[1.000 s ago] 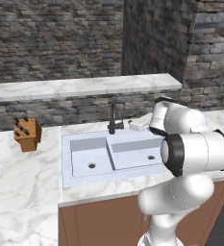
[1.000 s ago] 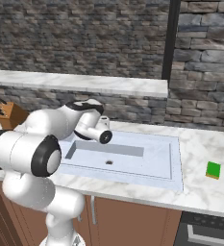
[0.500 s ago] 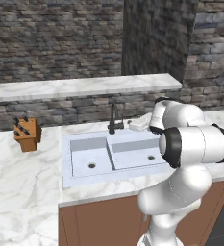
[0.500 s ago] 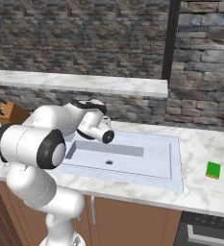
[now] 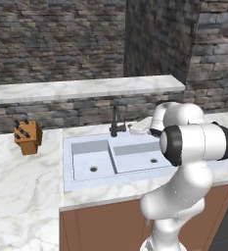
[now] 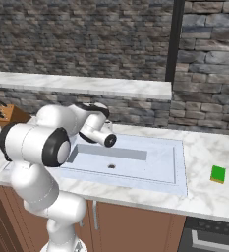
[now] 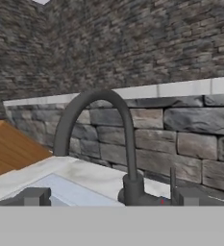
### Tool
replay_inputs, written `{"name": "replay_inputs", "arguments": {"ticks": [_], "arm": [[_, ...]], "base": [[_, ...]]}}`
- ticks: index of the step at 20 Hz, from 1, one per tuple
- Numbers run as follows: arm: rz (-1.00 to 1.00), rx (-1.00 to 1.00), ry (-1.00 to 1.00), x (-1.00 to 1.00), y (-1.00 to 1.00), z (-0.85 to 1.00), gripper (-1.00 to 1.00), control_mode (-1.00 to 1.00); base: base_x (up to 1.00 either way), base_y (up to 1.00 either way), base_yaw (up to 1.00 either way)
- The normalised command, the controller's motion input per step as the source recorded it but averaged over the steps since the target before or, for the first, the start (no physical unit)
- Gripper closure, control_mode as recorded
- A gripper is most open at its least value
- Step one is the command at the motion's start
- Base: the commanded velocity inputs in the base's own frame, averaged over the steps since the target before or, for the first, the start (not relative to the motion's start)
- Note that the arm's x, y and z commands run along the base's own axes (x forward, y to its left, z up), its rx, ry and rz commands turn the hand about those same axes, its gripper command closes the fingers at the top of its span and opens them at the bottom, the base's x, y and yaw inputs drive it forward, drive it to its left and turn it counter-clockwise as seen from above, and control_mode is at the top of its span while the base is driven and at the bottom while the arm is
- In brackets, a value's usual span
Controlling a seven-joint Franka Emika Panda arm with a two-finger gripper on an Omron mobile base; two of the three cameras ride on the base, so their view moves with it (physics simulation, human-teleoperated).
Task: Soak the sponge with water for a few seconds and then drop it inside the sink.
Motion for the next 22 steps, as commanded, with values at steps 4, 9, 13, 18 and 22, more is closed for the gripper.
{"name": "replay_inputs", "arguments": {"ticks": [4, 9, 13, 18, 22], "arm": [[0.0, 0.0, 0.0, 0.09, 0.02, -0.11, -1.0, -1.0], [0.0, 0.0, 0.0, 0.17, 0.01, -0.11, -1.0, -1.0], [0.0, 0.0, 0.0, 0.21, 0.0, -0.07, -1.0, -1.0], [-0.07, 0.0, 0.0, 0.21, 0.0, -0.02, -1.0, -1.0], [-0.09, 0.0, -0.01, 0.14, 0.0, 0.0, -1.0, -1.0]], "base": [[0.0, 0.0, 0.0], [0.0, 0.0, 0.0], [0.0, 0.0, 0.0], [0.0, 0.0, 0.0], [0.0, 0.0, 0.0]]}}
